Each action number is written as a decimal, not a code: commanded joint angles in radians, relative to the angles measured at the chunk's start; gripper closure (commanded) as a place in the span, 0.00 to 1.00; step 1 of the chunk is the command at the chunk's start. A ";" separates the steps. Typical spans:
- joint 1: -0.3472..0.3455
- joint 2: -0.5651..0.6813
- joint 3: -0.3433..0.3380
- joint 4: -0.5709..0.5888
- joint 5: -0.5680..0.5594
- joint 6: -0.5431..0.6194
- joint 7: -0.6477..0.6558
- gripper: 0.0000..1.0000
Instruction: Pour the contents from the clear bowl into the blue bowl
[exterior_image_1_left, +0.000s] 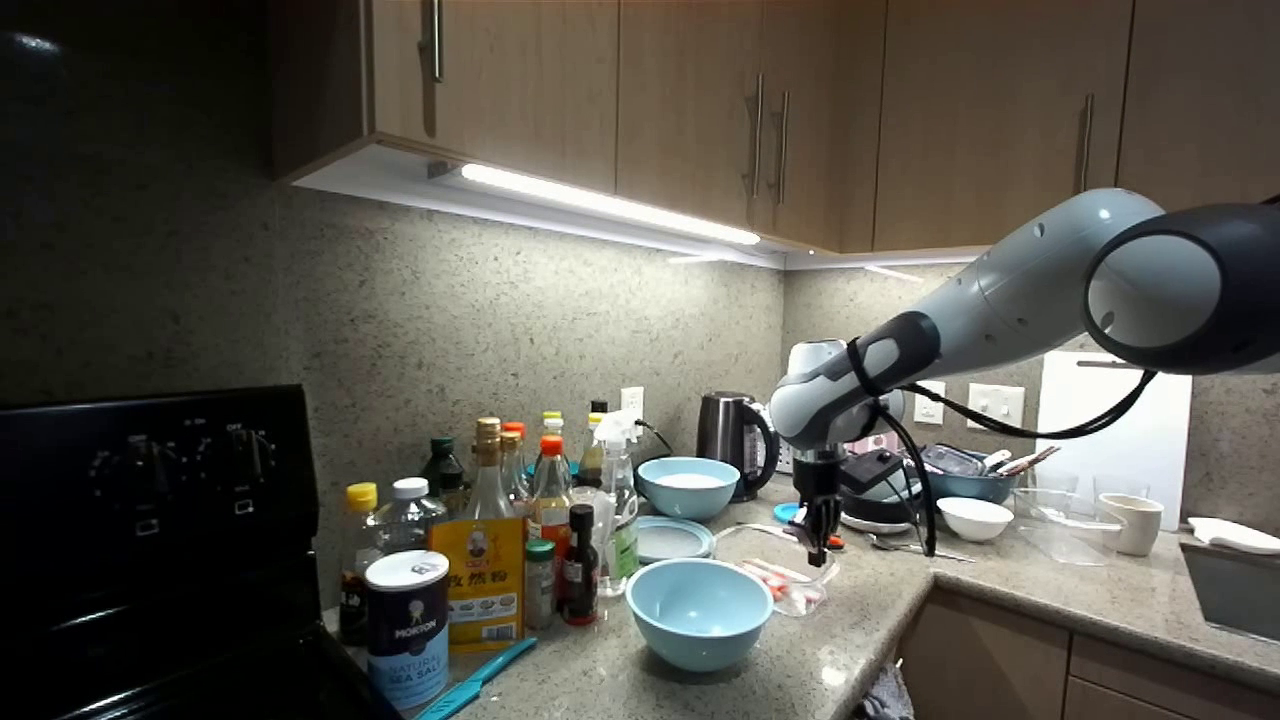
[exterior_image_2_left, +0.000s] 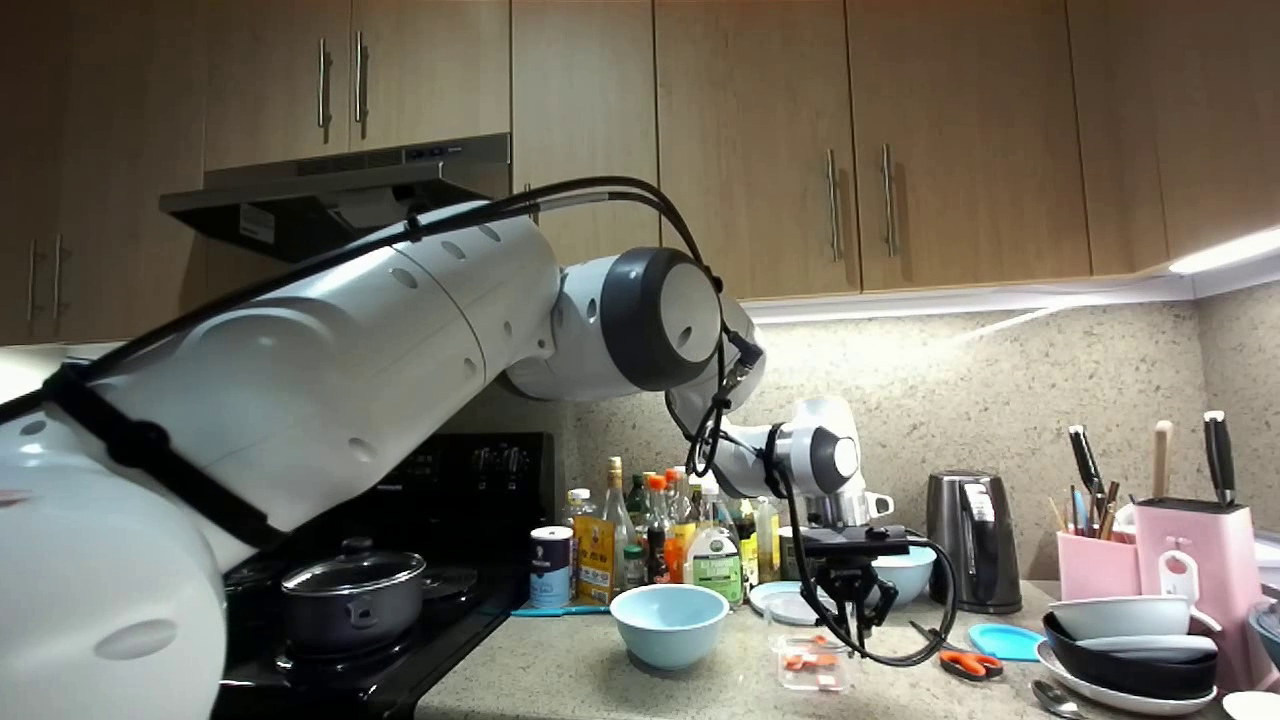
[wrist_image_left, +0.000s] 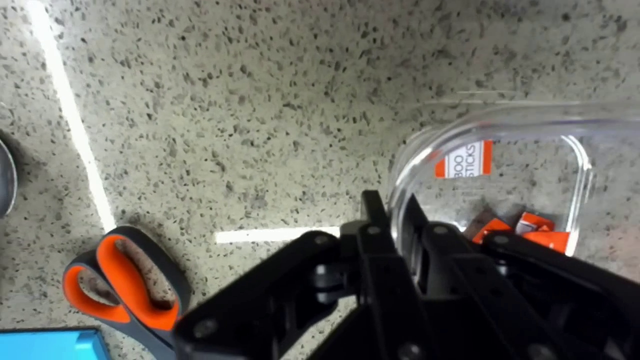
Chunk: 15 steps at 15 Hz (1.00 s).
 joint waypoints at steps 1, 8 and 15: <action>0.026 -0.066 -0.011 -0.061 -0.008 0.066 0.100 0.97; 0.211 -0.215 -0.113 -0.217 -0.153 0.151 0.415 0.96; 0.337 -0.339 -0.203 -0.341 -0.354 0.118 0.643 0.97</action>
